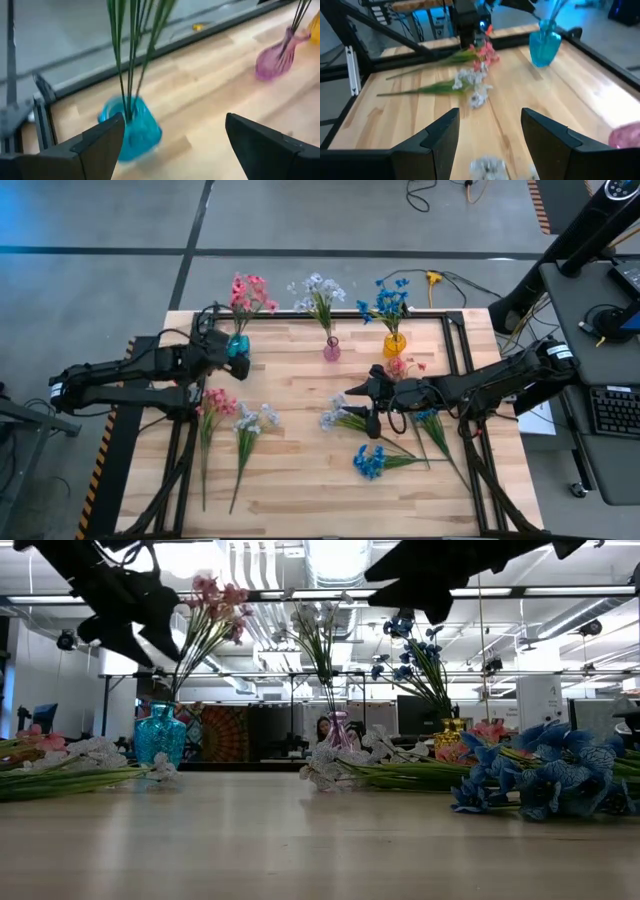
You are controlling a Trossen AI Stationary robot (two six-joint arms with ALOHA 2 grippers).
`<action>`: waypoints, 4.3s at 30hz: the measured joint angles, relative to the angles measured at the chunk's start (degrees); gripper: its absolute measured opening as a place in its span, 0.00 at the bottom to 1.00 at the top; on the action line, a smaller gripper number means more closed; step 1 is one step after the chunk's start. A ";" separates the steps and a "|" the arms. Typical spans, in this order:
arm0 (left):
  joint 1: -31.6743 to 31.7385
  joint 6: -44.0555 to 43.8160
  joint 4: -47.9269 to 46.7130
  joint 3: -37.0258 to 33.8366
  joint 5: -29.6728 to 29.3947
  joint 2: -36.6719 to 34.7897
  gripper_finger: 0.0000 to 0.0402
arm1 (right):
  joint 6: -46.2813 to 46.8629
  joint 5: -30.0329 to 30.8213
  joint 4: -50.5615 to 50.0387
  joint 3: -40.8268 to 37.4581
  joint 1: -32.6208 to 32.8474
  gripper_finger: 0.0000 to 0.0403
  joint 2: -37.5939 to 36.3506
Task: Sort flowers into vase by color
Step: Put the bottom blue flowers into the yellow vase
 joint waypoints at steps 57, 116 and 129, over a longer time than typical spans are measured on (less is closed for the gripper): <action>-39.12 -10.31 13.40 0.01 5.27 17.01 0.81 | 41.82 -13.99 -65.65 6.98 0.83 0.51 -0.36; -39.05 -8.49 13.58 0.00 -0.52 20.04 0.81 | 20.42 -11.50 -45.06 6.64 24.52 0.50 23.78; -39.05 -8.52 13.56 -0.02 -0.61 20.04 0.81 | 20.18 -11.97 -45.20 7.87 24.34 0.07 18.86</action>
